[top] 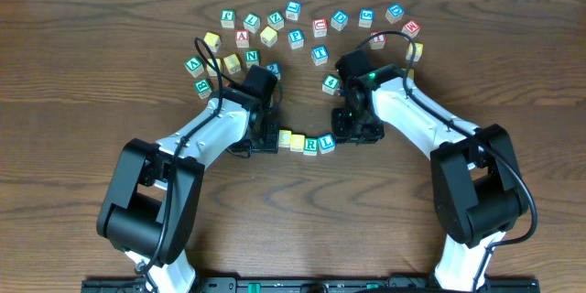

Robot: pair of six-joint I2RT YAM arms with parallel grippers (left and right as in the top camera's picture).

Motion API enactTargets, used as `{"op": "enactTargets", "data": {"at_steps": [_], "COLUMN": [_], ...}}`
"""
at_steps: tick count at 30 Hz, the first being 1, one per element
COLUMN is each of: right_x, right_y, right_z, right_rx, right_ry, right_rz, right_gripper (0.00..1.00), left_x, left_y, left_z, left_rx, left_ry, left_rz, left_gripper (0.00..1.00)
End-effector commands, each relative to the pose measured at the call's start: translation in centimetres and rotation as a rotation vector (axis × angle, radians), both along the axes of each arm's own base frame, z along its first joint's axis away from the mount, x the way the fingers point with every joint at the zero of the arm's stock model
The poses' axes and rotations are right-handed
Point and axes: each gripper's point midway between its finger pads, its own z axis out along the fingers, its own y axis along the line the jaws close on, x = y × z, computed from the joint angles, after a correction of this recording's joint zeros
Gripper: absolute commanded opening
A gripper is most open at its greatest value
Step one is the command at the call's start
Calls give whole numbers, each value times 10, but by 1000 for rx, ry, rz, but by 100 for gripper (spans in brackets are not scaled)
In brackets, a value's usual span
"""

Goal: Spell out CORL

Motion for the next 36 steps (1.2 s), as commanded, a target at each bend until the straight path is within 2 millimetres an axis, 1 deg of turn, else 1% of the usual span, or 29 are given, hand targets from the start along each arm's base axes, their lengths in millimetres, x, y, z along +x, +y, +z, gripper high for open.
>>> {"op": "enactTargets", "data": {"at_steps": [1,7,11,14,18,25,30,31,32,34,36], "right_x": [-7,-9,-12,-11,-7,-3,-2,0,2,8,15], "right_y": [3,5,12,13,14,17,15,15,15,15,13], "right_z": [2,2,4,4,4,5,4,4,5,10,17], "right_rx": [-1,8,51,55,61,70,57,60,61,67,67], "right_ry": [9,19,38,33,20,3,-6,-14,-17,-33,-61], "right_rz": [36,21,22,22,15,13,16,24,21,23,23], "right_gripper": [45,45,45,45,45,45,42,47,47,46,47], "left_x": [-4,-4,-4,-8,-14,-21,-19,-17,-16,-11,-4], "left_y": [2,2,2,3,-2,-4,-5,-2,1,6,12], "left_z": [-5,-5,-5,-6,-5,-5,-4,-5,-4,2,13], "left_rx": [9,9,9,11,-19,-34,-34,-20,-3,19,32], "left_ry": [18,18,20,36,64,95,84,77,69,57,29], "left_rz": [9,9,9,8,4,1,-9,-8,-5,3,18], "left_gripper": [54,54,54,54,54,54,54,54,54,54,54]}}
